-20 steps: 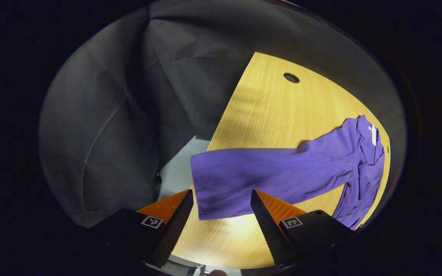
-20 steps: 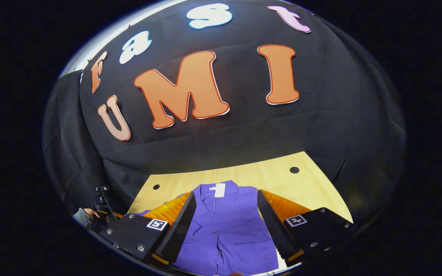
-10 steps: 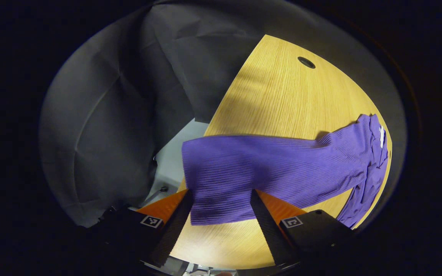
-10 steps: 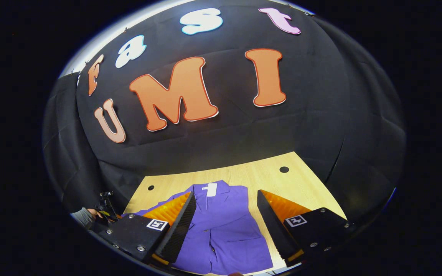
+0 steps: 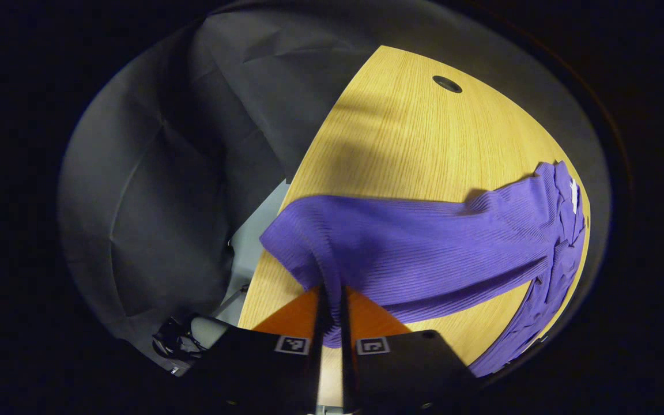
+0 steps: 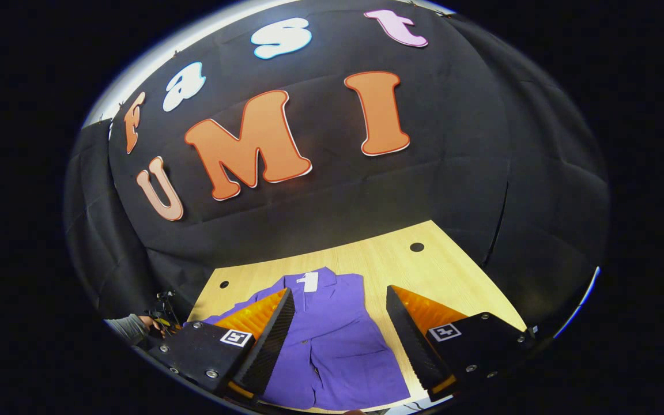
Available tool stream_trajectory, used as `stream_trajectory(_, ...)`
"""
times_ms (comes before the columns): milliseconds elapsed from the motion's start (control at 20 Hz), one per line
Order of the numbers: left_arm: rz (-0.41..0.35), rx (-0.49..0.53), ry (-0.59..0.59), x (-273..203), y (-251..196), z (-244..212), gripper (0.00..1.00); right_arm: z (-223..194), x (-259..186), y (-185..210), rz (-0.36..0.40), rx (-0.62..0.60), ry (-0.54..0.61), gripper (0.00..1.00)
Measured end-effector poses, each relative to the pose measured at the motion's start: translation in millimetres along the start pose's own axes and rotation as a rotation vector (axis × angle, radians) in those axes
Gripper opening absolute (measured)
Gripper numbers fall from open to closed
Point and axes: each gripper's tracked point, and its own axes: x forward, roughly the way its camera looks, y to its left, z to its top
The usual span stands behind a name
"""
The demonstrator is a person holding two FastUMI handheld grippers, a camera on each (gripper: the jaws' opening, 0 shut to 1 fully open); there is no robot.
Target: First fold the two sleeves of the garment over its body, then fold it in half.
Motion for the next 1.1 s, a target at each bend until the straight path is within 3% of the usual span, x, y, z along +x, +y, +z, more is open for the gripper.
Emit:
stream_trajectory(50, 0.005, 0.000, 0.002, -0.3, -0.4, -0.7, 0.09, 0.4, -2.7, -2.8, 0.001, 0.010, -0.007, 0.95)
stream_trajectory(100, -0.004, -0.003, 0.005, -0.2, -3.5, -1.4, 0.05, 1.5, -4.5, -5.3, 0.004, 0.017, -0.015, 0.95)
stream_trajectory(350, -0.023, 0.000, -0.023, -15.1, -13.9, 4.7, 0.03, -3.1, -7.9, -21.3, -0.009, 0.023, -0.007, 0.95)
stream_trajectory(600, -0.063, 0.079, -0.113, -52.1, -37.7, 24.6, 0.03, -5.4, -3.6, -24.2, 0.009, 0.017, 0.007, 0.95)
stream_trajectory(1100, -0.179, 0.269, -0.282, -147.2, -151.1, 66.6, 0.03, -3.4, 2.3, -27.3, 0.044, 0.000, -0.004, 0.95)
